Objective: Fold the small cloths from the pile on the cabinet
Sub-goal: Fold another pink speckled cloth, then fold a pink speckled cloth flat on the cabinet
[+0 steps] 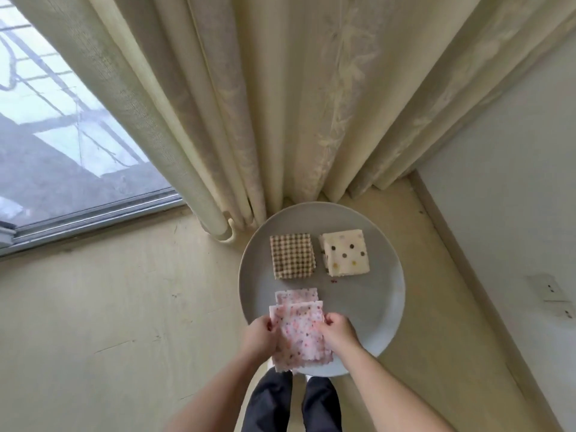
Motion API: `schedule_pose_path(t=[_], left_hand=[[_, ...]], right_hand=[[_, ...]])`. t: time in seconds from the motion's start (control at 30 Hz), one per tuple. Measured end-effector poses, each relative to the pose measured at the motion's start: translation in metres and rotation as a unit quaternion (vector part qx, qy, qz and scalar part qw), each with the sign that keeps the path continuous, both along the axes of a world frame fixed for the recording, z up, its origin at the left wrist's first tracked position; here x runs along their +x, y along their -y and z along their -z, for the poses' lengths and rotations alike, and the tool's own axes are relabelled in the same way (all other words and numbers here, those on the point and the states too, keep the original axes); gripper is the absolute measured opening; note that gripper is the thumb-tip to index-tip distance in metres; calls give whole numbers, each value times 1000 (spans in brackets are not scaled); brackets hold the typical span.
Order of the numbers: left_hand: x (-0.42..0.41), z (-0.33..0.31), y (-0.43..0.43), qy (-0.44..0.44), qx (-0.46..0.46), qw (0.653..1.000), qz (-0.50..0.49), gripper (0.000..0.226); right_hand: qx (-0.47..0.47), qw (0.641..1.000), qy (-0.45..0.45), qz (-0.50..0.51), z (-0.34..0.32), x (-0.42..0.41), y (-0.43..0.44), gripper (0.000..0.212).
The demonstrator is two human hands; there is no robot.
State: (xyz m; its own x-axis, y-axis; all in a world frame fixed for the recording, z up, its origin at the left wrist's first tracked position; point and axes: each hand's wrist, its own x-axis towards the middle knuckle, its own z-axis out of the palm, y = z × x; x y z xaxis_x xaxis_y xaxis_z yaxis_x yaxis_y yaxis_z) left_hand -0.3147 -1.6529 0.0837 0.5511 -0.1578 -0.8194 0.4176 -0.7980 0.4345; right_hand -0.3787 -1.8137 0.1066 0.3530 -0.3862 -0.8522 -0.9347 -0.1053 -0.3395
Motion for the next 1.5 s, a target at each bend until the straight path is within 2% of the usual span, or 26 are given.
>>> schedule_pose_path(t=[0.13, 0.33, 0.6, 0.77, 0.83, 0.9, 0.93, 1.0, 1.07, 1.1, 1.2, 1.27, 1.37, 1.5], left_hand=[[-13, 54, 11, 19, 41, 999, 4, 27], [-4, 109, 33, 42, 32, 997, -50, 23], [7, 155, 37, 55, 55, 995, -68, 26], [0, 156, 41, 135, 84, 982, -100, 11], [-2, 151, 36, 218, 102, 970, -36, 13], [-5, 148, 28, 322, 77, 933, 140, 23], [-7, 148, 24, 352, 70, 908, 218, 28], [-9, 149, 22, 359, 60, 879, 307, 43], [-10, 156, 20, 307, 72, 870, 379, 73], [-12, 161, 18, 294, 82, 866, 396, 83], [-15, 169, 17, 281, 97, 868, 397, 97], [-16, 162, 22, 273, 104, 871, 394, 98], [-16, 143, 21, 275, 113, 885, 357, 85], [-11, 77, 12, 291, 91, 904, 301, 74]], right_hand=[[2, 1000, -23, -22, 60, 0, 9, 28], [-19, 998, -10, -51, 127, 7, 25, 26], [-41, 997, 25, -60, 180, 25, 25, 34], [-97, 992, 60, -52, 187, 25, 18, 26], [-203, 963, 117, -133, 175, 18, 17, 25], [-293, 894, 173, -293, 165, 7, 18, 40], [-296, 869, 181, -353, 159, 5, 19, 51], [-271, 835, 175, -445, 164, 0, 21, 78], [-234, 812, 135, -518, 173, 1, 23, 104], [-234, 797, 129, -542, 182, 0, 23, 109], [-240, 801, 117, -536, 188, 3, 20, 108], [-225, 800, 95, -548, 184, 2, 20, 102], [-187, 806, 65, -557, 156, 4, 24, 88], [-163, 823, 104, -534, 86, 11, 23, 78]])
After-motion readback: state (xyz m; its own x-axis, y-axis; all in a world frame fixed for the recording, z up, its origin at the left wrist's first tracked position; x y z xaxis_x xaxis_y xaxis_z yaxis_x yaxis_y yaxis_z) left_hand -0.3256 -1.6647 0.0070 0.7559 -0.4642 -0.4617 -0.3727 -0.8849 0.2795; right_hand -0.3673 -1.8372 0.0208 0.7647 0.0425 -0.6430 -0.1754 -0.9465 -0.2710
